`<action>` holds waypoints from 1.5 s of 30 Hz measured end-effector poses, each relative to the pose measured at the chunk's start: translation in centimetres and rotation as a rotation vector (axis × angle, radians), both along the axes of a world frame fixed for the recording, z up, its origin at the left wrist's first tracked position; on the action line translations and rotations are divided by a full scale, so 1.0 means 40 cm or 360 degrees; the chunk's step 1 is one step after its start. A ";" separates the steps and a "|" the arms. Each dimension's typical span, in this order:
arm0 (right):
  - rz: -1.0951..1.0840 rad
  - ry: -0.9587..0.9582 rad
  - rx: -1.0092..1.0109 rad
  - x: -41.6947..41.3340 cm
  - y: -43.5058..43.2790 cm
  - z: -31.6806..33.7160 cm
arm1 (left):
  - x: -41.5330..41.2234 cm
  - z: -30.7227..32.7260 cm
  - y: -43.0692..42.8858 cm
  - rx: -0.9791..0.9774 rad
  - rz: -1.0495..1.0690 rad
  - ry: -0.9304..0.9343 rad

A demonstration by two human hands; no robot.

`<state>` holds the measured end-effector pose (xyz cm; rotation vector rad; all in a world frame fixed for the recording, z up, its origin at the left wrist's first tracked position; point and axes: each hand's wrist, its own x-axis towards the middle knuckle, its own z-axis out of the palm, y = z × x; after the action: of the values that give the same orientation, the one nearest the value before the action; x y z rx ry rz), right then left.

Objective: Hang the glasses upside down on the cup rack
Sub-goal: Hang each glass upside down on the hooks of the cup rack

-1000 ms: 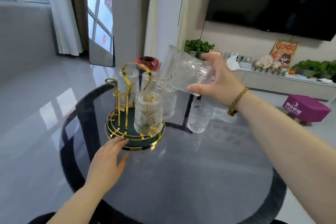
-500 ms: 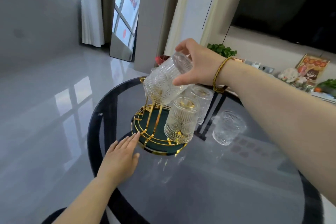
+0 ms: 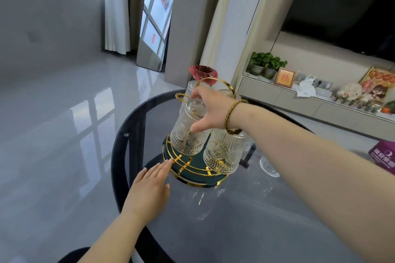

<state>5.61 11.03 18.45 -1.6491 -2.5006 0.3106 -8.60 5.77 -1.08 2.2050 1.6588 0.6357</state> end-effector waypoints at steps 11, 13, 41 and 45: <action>-0.0016 0.0120 -0.0129 -0.018 -0.002 -0.016 | -0.002 -0.003 0.006 0.0029 0.0019 0.0017; -0.0014 0.0155 -0.0129 -0.017 -0.008 -0.017 | -0.003 -0.001 0.002 0.0040 0.0020 0.0006; -0.1383 0.1376 0.0505 0.477 -0.211 -0.306 | 0.294 0.041 -0.119 0.0120 -0.0466 0.0077; -0.1501 0.1335 0.0209 0.516 -0.170 -0.380 | 0.307 0.022 -0.104 0.0106 -0.0456 0.0173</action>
<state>26.25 4.23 3.24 -1.8759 -1.0049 0.5364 3.66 1.62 -0.21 2.5016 1.3470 0.5082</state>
